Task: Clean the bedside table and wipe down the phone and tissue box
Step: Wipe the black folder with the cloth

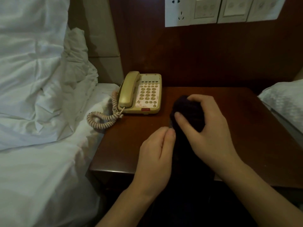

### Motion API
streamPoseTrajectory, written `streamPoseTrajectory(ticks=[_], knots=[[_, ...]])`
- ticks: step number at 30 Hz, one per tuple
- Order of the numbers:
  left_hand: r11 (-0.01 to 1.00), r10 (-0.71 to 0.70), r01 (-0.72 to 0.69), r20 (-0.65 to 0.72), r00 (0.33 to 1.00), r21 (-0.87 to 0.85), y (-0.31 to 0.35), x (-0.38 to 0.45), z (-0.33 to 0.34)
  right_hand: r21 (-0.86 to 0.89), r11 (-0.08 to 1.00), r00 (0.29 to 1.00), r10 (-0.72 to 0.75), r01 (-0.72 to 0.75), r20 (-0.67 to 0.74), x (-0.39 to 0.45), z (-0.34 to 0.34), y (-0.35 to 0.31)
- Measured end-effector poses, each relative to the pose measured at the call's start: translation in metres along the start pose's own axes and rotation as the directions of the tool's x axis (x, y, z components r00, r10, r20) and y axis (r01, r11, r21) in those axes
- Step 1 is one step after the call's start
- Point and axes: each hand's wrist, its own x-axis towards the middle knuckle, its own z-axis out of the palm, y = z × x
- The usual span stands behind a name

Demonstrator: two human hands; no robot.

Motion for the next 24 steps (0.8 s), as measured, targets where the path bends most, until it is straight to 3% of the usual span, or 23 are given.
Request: streamPoseTrajectory(ticks=[3,7,12,14,18,24], knots=[[0.998,-0.027,0.022,-0.098,0.995,-0.057,0.001,0.003,-0.002,-0.086,0.988,0.986,0.117,-0.128,-0.122,0.004,-0.003,0.016],[0.987,-0.089,0.070,-0.133,0.987,-0.148,-0.003,0.003,-0.007,-0.090,0.971,0.972,0.216,-0.223,-0.088,-0.012,-0.003,0.020],[0.974,-0.130,0.100,-0.140,0.982,-0.203,-0.004,0.001,-0.005,-0.148,0.989,0.998,0.015,-0.006,0.060,-0.020,0.003,-0.001],[0.973,-0.109,0.075,-0.147,0.983,-0.220,-0.002,0.001,-0.006,-0.136,0.990,0.997,0.030,-0.021,0.066,-0.015,-0.002,0.004],[0.969,-0.115,0.065,-0.202,0.973,-0.239,-0.001,0.001,-0.005,-0.142,0.976,0.986,0.159,-0.166,-0.060,-0.011,-0.014,0.019],[0.946,-0.209,0.135,-0.235,0.949,-0.296,-0.009,0.010,-0.002,-0.126,0.992,0.997,0.021,-0.011,0.078,-0.042,0.004,-0.003]])
